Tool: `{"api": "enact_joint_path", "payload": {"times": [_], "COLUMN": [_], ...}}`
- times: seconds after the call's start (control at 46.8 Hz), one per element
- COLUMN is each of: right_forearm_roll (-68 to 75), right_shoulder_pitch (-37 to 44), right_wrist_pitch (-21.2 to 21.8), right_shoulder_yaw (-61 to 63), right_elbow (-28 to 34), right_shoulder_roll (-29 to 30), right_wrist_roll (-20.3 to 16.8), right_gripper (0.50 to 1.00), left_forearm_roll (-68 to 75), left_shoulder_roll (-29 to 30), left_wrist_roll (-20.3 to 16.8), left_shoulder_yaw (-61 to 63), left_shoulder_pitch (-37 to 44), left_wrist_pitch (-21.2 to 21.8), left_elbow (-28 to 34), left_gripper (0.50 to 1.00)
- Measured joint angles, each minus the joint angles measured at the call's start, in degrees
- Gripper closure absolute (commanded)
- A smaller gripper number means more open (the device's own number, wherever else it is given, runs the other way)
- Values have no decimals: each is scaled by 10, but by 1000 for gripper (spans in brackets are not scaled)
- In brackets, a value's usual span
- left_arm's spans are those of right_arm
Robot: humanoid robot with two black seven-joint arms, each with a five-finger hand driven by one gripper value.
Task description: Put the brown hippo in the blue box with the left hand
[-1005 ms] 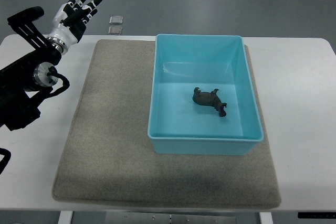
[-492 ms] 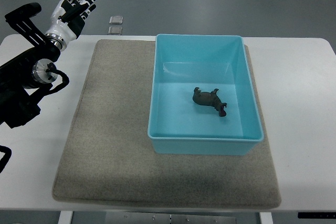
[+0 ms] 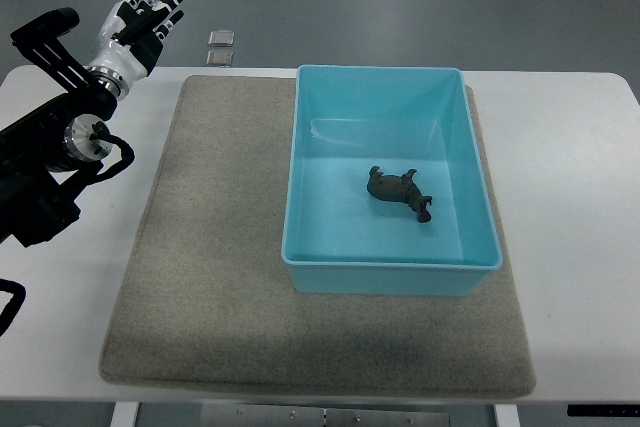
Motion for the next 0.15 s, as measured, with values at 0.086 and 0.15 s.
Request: {"api": "enact_joint_path", "payload": {"times": [0.086,0.15], "right_forearm_roll": [-1,-1], "right_shoulder_pitch": [0,0], "right_wrist_pitch": [0,0], "right_shoulder_yaw": [0,-1], "right_elbow": [0,0], "right_shoulder_roll": [0,0], "right_wrist_roll": [0,0], "right_gripper": [564,564], "left_forearm_roll": [0,0], "left_shoulder_roll": [0,0], "left_wrist_roll": [0,0], "left_shoulder_yaw": [0,0], "left_shoulder_pitch": [0,0], "left_wrist_pitch": [0,0], "left_elbow": [0,0], "left_gripper": [501,504]}}
